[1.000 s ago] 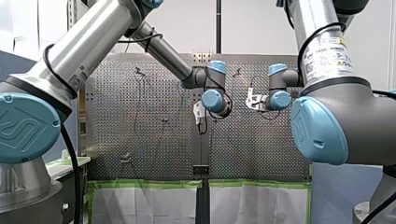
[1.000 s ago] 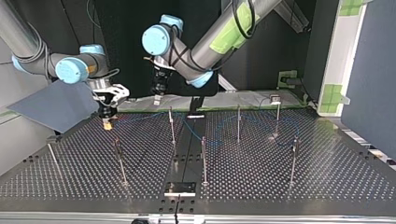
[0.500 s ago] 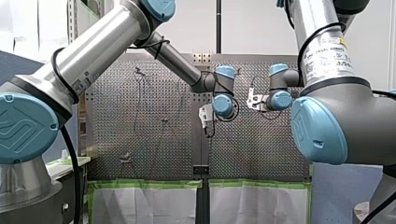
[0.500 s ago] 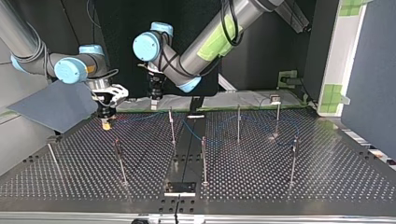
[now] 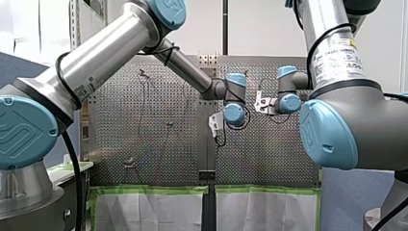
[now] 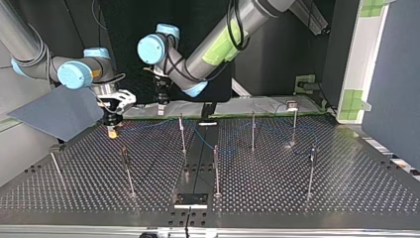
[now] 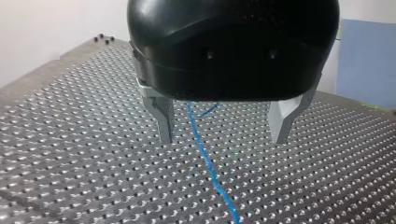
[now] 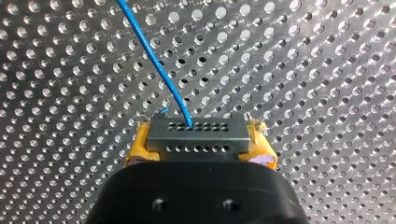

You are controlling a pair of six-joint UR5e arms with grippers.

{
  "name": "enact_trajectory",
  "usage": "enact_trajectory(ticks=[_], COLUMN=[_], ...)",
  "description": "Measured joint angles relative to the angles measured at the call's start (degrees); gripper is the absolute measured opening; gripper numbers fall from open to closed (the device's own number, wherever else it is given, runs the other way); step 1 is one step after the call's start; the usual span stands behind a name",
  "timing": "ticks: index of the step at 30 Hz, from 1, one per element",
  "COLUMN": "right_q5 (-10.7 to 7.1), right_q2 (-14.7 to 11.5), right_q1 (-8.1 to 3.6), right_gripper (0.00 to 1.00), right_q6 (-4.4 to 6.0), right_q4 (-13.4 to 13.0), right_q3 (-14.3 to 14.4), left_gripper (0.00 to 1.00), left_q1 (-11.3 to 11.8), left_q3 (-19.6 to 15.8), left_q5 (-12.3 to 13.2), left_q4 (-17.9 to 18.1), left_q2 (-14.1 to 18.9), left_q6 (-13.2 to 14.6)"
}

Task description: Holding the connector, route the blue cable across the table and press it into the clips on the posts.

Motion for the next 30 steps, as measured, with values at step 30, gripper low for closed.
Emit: enact_trajectory(ticks=[30], right_q5=[-0.01], right_q2=[0.0], right_q1=[0.18], right_gripper=[0.0], right_q6=[-0.39], right_q4=[0.1], right_q3=[0.0], left_gripper=[1.0], left_q1=[0.8], left_q3=[10.3], left_q5=[-6.6], left_q4=[5.4], left_q2=[-7.5], left_q6=[-3.5])
